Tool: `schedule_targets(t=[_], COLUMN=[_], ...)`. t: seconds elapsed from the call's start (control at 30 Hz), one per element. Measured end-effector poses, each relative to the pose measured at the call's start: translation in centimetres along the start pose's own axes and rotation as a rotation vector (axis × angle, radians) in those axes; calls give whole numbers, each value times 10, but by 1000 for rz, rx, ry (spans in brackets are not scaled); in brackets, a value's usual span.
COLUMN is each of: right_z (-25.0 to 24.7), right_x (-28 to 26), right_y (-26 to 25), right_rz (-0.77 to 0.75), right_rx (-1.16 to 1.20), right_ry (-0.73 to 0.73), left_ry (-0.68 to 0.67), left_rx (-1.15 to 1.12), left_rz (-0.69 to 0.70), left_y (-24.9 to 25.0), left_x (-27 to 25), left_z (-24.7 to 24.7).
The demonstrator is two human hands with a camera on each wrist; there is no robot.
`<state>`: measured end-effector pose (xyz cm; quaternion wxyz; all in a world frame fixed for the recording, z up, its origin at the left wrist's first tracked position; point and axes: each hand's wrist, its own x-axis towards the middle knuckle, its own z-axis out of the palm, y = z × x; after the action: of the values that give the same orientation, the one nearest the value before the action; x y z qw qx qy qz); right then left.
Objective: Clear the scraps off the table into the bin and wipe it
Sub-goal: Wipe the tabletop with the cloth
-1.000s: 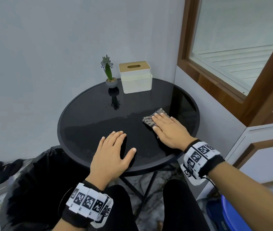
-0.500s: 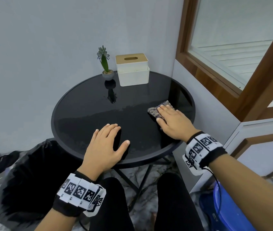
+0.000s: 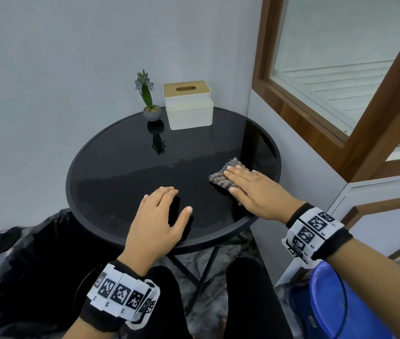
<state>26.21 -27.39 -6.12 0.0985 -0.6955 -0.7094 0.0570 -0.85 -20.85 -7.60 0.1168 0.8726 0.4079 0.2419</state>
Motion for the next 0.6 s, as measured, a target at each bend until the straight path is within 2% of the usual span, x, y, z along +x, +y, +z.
schedule_targets(t=[0.27, 0.6], right_z=[-3, -3], right_x=[36, 56], right_y=[37, 47], right_rz=[205, 355], right_rx=[-49, -44], right_ry=[-4, 11], left_ry=[13, -3], left_rx=[9, 2], left_rz=[5, -7], left_y=[-2, -3], left_x=[-2, -2], left_z=[2, 1])
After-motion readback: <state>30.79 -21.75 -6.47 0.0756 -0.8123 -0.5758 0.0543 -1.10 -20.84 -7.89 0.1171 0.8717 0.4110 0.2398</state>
